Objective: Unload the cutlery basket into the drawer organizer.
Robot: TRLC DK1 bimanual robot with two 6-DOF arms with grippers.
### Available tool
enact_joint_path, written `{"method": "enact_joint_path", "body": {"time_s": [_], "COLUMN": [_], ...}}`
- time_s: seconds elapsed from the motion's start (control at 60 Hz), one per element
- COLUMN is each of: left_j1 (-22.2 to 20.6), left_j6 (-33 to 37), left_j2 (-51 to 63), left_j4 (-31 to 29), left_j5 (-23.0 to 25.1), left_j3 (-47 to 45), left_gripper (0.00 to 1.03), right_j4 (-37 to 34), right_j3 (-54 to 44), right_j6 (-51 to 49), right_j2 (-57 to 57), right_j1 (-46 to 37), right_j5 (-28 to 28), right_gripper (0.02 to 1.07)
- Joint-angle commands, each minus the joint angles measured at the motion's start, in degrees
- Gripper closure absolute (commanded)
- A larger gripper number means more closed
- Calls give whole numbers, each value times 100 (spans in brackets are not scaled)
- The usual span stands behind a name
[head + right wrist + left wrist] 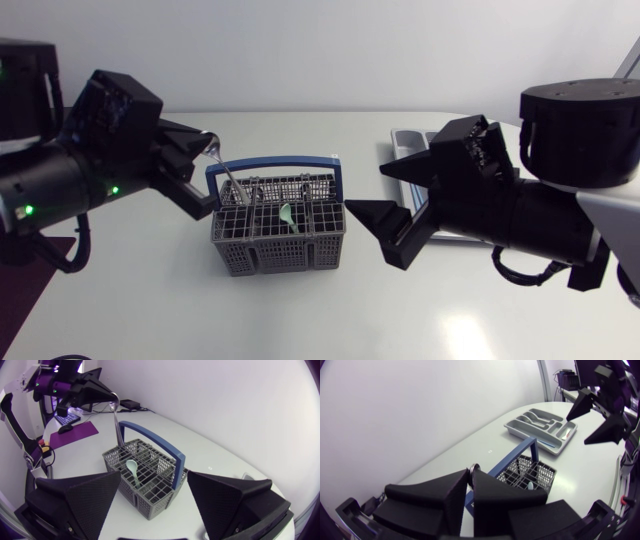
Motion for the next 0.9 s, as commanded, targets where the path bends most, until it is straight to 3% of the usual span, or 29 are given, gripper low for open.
{"method": "enact_joint_path", "body": {"time_s": [0.0, 0.283, 0.6, 0.883], "left_j1": [83, 4, -374, -383], "left_j6": [-738, -1653, -2083, -2259], "left_j2": [458, 1522, 1908, 1952], "left_j4": [-187, -873, -1444, -1655], "left_j5": [203, 555, 581, 783], "left_j3": [533, 1579, 2142, 2397], "left_gripper": [83, 83, 83, 83], "right_j4": [181, 436, 682, 1007], "right_j3": [-163, 329, 857, 839], "right_j6": [-36, -62, -27, -27], "right_j2": [98, 968, 1645, 1768], "right_j1": [255, 685, 852, 852], "right_j5": [142, 441, 591, 547], "right_gripper": [11, 12, 16, 16]}}
